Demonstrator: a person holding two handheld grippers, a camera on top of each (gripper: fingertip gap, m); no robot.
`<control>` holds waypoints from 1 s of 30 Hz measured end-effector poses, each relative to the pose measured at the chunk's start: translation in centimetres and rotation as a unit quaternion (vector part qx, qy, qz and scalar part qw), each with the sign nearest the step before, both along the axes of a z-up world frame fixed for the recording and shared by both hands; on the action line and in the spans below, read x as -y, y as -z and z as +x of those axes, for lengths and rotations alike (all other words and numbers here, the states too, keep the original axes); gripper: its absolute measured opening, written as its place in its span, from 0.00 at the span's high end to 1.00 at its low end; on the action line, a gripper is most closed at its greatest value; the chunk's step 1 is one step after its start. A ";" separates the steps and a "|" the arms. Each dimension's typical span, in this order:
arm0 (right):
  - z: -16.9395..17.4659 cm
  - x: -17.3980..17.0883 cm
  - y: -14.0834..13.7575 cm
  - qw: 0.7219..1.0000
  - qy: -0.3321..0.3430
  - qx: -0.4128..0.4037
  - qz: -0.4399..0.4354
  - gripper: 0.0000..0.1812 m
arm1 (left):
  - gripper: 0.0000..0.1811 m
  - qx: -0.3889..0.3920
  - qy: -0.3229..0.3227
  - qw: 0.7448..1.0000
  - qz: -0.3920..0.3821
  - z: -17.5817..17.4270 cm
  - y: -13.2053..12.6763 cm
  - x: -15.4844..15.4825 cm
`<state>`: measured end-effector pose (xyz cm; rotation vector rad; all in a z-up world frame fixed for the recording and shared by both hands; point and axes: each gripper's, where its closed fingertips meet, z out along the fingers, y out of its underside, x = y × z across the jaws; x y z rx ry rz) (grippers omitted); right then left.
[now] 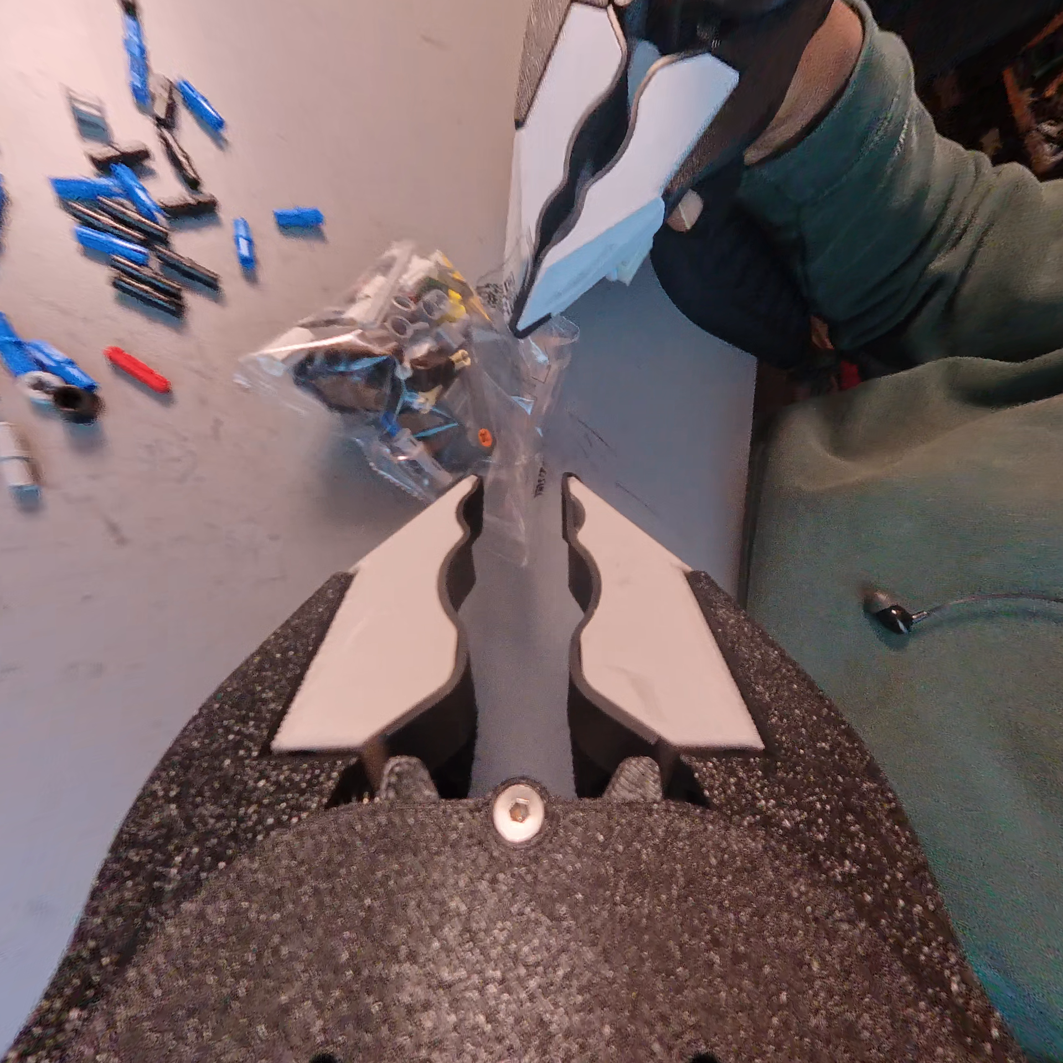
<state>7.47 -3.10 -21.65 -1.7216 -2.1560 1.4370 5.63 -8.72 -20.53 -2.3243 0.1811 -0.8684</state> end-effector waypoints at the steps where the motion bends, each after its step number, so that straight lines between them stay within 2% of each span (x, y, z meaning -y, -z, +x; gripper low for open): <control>1: 0.0 -0.2 0.0 1.000 0.003 0.005 -0.009 1.00 | 0.82 -0.016 -0.019 1.000 0.014 -0.9 -0.6 -0.3; 3: 0.1 -0.2 0.2 0.999 0.004 0.021 -0.032 1.00 | 0.75 -0.057 -0.050 0.996 0.041 -2.4 -1.5 -1.1; 5: 0.1 -0.1 0.4 0.998 0.002 0.030 -0.053 1.00 | 0.64 -0.099 -0.059 0.992 0.044 -3.2 -1.4 -1.9; 8: 0.2 -0.1 0.4 0.997 0.000 0.036 -0.071 1.00 | 0.43 -0.129 -0.018 0.992 0.002 -2.6 0.9 -3.0; 9: 0.3 0.0 0.4 0.997 -0.004 0.035 -0.066 1.00 | 0.40 -0.133 -0.007 0.991 -0.012 -2.5 1.8 -3.5; 12: 1.0 0.6 0.4 0.998 -0.032 0.025 -0.053 1.00 | 0.48 -0.108 0.018 0.994 -0.007 -2.1 1.8 -4.7; 13: 1.3 0.8 0.4 0.998 -0.044 0.020 -0.049 1.00 | 0.58 -0.090 0.038 0.995 -0.012 -1.6 1.8 -4.5; 14: 1.5 0.9 0.3 0.998 -0.051 0.015 -0.043 1.00 | 0.64 -0.086 0.050 0.995 -0.016 -1.3 2.1 -4.4; 18: 2.0 0.3 0.3 0.998 -0.055 0.003 -0.020 1.00 | 0.78 -0.075 0.067 0.995 0.005 -0.4 1.6 -3.9; 20: 2.1 -0.5 0.0 0.999 -0.044 -0.002 -0.029 0.97 | 0.81 -0.085 0.062 0.994 0.031 -0.3 1.3 -3.8; 23: 2.1 -1.3 -1.2 0.997 -0.045 -0.051 -0.026 0.92 | 0.84 -0.107 0.057 0.990 0.066 -0.2 0.8 -3.5; 25: 1.8 -2.2 -1.9 0.995 -0.036 -0.095 0.014 0.82 | 0.84 -0.119 0.049 0.987 0.093 -0.4 0.3 -3.4; 27: 1.5 -2.7 -2.3 0.992 -0.024 -0.115 0.045 0.64 | 0.85 -0.123 0.032 0.984 0.122 -0.7 -0.4 -3.3; 28: 1.2 -2.7 -2.3 0.992 -0.013 -0.118 0.053 0.52 | 0.85 -0.130 0.027 0.981 0.139 -0.8 -0.9 -3.3; 30: 0.3 -1.9 -2.5 0.990 -0.003 -0.131 0.050 0.37 | 0.85 -0.145 0.037 0.970 0.190 -0.3 -2.3 -3.1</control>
